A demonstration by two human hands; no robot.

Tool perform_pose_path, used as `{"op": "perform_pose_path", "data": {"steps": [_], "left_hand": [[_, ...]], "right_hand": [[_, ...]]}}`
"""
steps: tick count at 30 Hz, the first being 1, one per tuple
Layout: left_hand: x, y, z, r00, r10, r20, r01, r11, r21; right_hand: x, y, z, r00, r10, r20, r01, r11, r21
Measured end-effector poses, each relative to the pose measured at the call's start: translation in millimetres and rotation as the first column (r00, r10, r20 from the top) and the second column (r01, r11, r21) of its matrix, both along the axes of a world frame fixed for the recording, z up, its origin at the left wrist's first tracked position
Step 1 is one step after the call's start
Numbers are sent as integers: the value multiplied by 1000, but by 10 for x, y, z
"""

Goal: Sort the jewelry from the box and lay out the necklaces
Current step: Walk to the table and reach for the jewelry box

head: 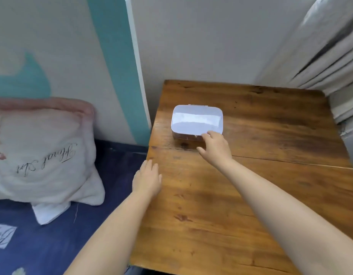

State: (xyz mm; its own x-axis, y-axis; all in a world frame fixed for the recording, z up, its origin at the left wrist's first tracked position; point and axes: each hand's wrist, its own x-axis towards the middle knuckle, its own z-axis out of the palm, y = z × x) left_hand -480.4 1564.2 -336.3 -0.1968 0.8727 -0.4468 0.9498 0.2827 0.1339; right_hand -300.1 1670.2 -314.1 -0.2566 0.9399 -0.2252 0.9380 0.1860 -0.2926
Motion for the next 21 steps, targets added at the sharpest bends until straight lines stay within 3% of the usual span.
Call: {"op": "perform_pose_path", "data": {"steps": [6, 8, 11, 14, 17, 21], "left_hand": [[-106, -30, -618, 984, -158, 87, 164, 984, -70], [-80, -82, -671, 984, -149, 97, 154, 987, -47], [-67, -85, -693, 984, -144, 108, 149, 988, -32], [-83, -94, -684, 982, -147, 115, 153, 987, -43], [-107, -38, -602, 982, -112, 155, 121, 991, -49], [-18, -150, -375, 940, 52, 338, -36, 998, -52]], "right_hand": [[-214, 480, -500, 969, 153, 196, -168, 984, 63], [-219, 539, -616, 952, 184, 245, -230, 957, 176], [-246, 518, -644, 847, 173, 502, -290, 943, 165], [-254, 416, -618, 743, 202, 638, -365, 921, 134], [-216, 210, -601, 768, 228, 599, -398, 902, 166], [-46, -434, -512, 816, 303, 493, -444, 873, 199]]}}
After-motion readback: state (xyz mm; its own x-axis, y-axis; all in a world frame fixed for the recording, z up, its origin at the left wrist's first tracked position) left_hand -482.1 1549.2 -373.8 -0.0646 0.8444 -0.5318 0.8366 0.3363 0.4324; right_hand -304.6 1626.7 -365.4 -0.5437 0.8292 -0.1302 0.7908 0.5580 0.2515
